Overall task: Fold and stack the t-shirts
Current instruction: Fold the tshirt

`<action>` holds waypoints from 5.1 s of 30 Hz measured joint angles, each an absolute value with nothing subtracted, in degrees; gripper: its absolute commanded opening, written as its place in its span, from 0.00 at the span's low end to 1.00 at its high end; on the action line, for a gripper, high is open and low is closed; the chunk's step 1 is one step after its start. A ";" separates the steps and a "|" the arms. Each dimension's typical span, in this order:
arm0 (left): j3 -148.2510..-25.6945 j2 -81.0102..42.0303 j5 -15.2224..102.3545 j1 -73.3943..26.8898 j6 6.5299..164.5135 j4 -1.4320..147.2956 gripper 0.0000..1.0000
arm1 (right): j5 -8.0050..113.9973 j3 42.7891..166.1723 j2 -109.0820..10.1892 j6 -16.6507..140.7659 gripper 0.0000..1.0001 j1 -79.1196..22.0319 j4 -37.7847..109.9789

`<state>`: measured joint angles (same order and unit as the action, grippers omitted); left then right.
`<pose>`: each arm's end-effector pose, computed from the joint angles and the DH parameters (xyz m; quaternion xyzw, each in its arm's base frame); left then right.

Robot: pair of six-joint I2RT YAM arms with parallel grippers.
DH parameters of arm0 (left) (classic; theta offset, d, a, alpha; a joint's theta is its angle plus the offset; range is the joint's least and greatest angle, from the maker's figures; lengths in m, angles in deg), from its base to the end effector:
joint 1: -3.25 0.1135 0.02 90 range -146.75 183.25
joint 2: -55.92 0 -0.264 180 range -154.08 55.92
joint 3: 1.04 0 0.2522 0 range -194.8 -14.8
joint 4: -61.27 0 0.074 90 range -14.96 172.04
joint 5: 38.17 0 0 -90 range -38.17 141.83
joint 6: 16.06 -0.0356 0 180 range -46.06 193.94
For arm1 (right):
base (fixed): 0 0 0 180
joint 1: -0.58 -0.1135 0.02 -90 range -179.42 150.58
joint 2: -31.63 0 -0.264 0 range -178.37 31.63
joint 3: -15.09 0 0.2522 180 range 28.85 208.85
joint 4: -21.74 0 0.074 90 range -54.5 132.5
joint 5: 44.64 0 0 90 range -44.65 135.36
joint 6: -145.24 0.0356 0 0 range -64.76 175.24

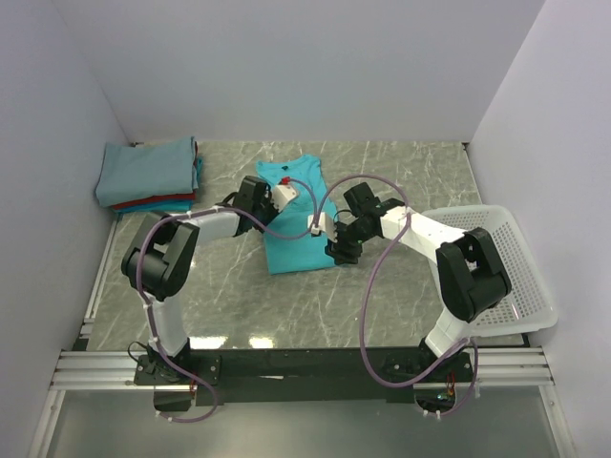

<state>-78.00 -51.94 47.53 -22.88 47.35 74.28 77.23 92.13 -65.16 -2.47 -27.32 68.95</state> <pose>0.3546 -0.1769 0.1593 0.4214 0.8174 -0.0330 0.3913 0.2823 0.1707 0.1945 -0.6805 0.6540 0.2106 0.2548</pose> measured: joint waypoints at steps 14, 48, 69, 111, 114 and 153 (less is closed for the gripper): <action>-65.30 -28.88 39.60 -21.88 44.51 69.78 0.75 | 75.73 86.65 -63.26 -8.66 0.80 -28.02 65.70; -50.38 -31.54 39.84 -33.66 31.00 67.40 0.18 | 64.67 80.40 -64.94 -14.21 0.02 -32.06 50.03; -46.14 -9.32 29.57 -54.68 42.63 85.73 0.01 | 69.78 64.38 -31.11 -11.37 0.00 -44.28 75.01; -73.85 -43.39 31.66 -17.90 48.56 71.46 0.01 | 54.37 123.85 -83.48 13.92 0.00 -27.32 66.44; -75.80 -45.64 33.59 -17.57 50.11 71.53 0.01 | 53.82 125.68 -84.72 14.82 0.00 -27.32 66.11; -84.52 -49.18 36.82 -12.92 109.78 90.81 0.90 | 93.15 101.68 -59.17 35.04 0.72 -11.93 72.04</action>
